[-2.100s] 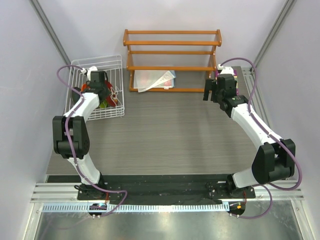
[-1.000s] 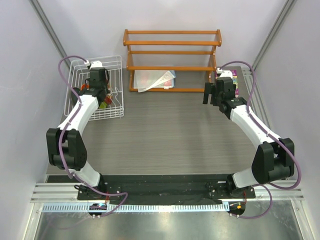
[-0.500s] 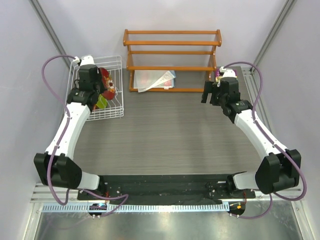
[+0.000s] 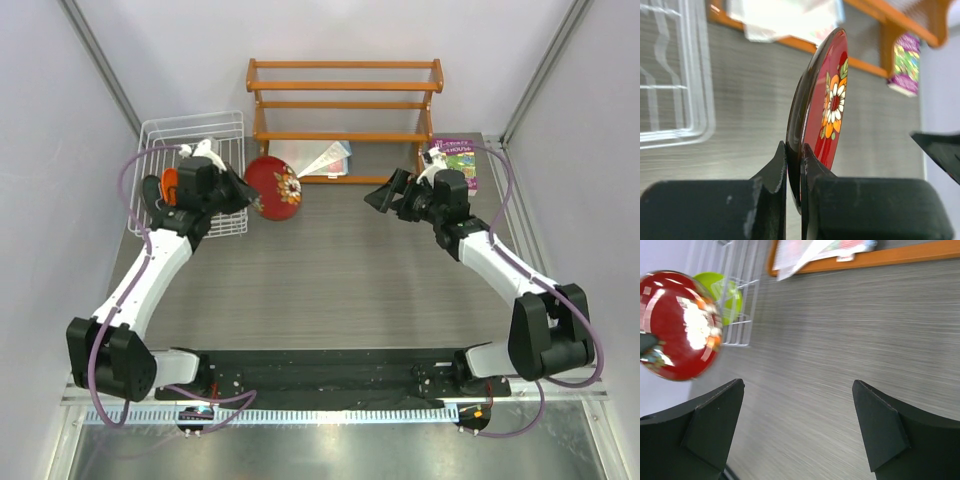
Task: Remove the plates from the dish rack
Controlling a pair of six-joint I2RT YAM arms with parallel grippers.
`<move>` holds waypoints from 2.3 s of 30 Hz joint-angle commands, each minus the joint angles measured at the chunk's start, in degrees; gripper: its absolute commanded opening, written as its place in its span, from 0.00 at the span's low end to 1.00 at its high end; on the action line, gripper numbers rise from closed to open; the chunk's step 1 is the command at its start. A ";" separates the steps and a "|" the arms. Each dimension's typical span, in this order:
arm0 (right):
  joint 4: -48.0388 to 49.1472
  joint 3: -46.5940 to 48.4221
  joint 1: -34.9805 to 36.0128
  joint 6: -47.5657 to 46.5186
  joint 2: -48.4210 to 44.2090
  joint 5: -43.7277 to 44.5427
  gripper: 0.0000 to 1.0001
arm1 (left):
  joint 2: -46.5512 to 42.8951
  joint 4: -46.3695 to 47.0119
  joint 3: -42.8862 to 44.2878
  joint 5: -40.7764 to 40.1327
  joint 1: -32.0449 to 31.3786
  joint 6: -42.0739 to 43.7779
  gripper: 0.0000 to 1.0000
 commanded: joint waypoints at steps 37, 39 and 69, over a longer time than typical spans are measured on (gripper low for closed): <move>39.94 -5.43 4.26 18.70 15.70 -15.01 0.01 | 8.07 25.50 -5.73 7.30 -13.81 -10.29 0.40; 34.39 -5.26 3.38 16.23 12.80 -12.98 0.01 | 8.16 22.09 -4.68 4.77 -13.81 -8.45 0.77; -8.79 -8.51 -3.39 -2.15 6.55 3.20 0.01 | 2.18 -2.90 0.86 -36.12 -3.18 9.13 0.99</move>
